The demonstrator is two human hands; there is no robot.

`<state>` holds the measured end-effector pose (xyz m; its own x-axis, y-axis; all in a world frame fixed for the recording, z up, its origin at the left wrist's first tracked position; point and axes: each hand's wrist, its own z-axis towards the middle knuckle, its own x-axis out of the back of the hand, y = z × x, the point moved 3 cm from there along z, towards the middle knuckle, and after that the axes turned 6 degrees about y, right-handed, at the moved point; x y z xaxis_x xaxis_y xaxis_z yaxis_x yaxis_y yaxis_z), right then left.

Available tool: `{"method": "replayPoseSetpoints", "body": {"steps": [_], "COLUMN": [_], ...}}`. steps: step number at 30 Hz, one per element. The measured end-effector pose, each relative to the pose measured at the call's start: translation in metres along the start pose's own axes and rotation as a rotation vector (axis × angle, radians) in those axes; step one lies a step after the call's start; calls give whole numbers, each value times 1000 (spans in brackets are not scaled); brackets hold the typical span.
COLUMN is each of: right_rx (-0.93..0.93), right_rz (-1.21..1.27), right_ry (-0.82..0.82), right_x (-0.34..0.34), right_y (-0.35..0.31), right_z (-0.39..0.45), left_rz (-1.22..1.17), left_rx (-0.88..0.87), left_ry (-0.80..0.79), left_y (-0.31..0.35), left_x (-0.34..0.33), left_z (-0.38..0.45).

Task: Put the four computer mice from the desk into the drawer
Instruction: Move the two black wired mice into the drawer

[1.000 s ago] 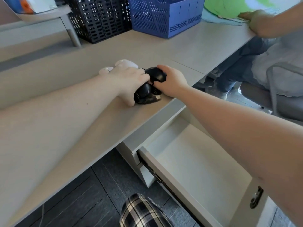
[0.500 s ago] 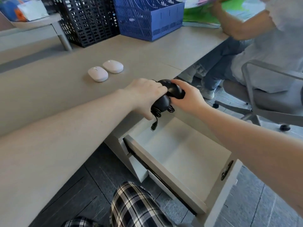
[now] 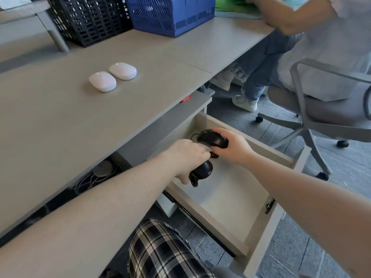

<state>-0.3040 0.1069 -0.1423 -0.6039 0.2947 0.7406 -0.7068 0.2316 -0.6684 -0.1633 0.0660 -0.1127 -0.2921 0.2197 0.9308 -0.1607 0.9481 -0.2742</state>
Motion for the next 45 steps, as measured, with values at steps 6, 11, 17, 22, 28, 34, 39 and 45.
{"method": "replayPoseSetpoints", "body": {"steps": [6, 11, 17, 22, 28, 34, 39, 45], "right_rx": [-41, -68, -134, -182, -138, -52, 29, 146], "right_rz": [-38, -70, -69, -8, -216, -216, -156, 18], "right_ry": [-49, -110, -167, -197, -181, -105, 13, 318], "right_x": [-30, -52, -64, -71, -70, -53, -33, -16], "right_y": [22, 34, 46, 47, 55, 34, -18, -92], "right_z": [15, 26, 30, 26, 24, 26, 30, 39], "left_rz": [-4, -15, -77, -108, -154, -145, -266, -414], "left_rx": [-13, 13, -14, 3, 36, 50, 233, 480], "left_ry": [-54, -91, -41, -12, -18, -82, 185, 615], "left_y": [-10, -22, -15, -12, -15, -24, -33, -67], "left_x": [-49, -75, -93, -101, -98, -60, -14, 29], "left_z": [9, 16, 24, 25, 21, 11, -8, -42]}}
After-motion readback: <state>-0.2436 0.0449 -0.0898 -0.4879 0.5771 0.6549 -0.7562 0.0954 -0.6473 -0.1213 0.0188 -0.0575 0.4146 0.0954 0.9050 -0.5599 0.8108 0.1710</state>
